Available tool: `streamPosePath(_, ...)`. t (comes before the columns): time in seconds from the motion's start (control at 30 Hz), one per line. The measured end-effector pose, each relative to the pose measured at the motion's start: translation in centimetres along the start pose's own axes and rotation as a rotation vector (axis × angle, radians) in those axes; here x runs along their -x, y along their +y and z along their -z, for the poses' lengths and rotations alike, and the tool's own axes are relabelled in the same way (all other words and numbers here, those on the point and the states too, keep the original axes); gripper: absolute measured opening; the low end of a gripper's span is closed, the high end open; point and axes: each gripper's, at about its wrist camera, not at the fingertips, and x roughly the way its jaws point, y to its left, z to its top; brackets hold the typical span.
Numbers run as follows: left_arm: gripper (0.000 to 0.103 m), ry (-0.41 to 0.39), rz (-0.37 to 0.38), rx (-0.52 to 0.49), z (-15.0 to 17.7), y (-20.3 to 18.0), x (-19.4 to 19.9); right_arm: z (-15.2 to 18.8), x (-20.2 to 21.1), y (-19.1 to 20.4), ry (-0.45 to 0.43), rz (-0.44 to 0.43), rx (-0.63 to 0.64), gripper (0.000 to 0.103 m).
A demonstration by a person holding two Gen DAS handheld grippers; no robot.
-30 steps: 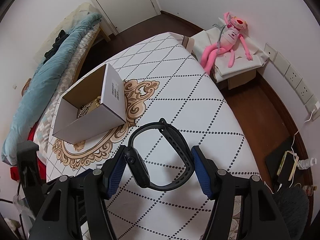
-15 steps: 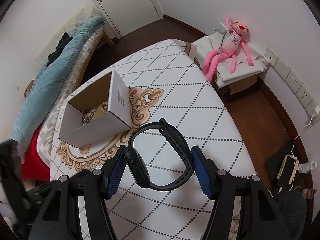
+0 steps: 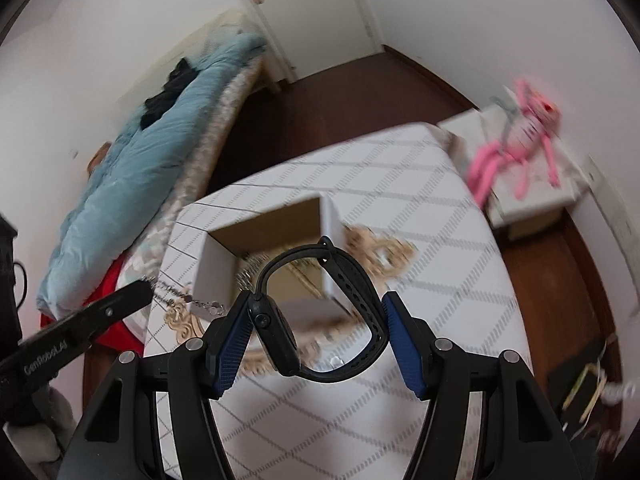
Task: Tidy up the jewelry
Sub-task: 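Carry chain into box with left gripper while right carries watch band in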
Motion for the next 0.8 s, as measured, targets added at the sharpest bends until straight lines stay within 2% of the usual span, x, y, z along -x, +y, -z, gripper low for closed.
streamPosePath(0.07, 0.0, 0.038, -0.003, 0.015, -1.3, 1.2, -1.6, -1.5, -1.6, 1.2, 0.03, -0.002, 0.039, 0.066)
streamPosePath(0.27, 0.001, 0.159, 0.024, 0.093, -2.5, 4.4, -6.1, -4.7, -7.1, 3.0, 0.143, 0.017, 0.128, 0.066)
streamPosePath(0.4, 0.002, 0.227, -0.019, 0.155, -2.7, 5.8, -7.8, -5.4, -9.9, 3.7, 0.225, 0.018, 0.166, 0.069)
streamPosePath(0.53, 0.003, 0.234, -0.095, 0.15, -3.1, 6.4, -8.2, -5.3, -12.5, 3.9, 0.329, 0.032, 0.172, 0.078)
streamPosePath(0.57, 0.007, 0.229, -0.124, 0.14, -3.1, 6.4, -8.1, -5.2, -12.7, 3.9, 0.335, 0.045, 0.175, 0.078)
streamPosePath(0.63, 0.027, 0.22, -0.178, 0.121, -3.2, 6.4, -7.8, -5.2, -12.5, 4.1, 0.319, 0.062, 0.19, 0.078)
streamPosePath(0.67, 0.058, 0.211, -0.204, 0.11, -3.2, 6.4, -7.6, -5.2, -12.3, 4.1, 0.313, 0.064, 0.192, 0.078)
streamPosePath(0.7, 0.081, 0.202, -0.221, 0.105, -3.3, 6.5, -7.4, -5.2, -12.0, 4.1, 0.303, 0.069, 0.196, 0.079)
streamPosePath(0.8, 0.085, 0.159, -0.27, 0.091, -3.1, 6.7, -6.7, -5.3, -11.1, 4.2, 0.273, 0.109, 0.211, 0.084)
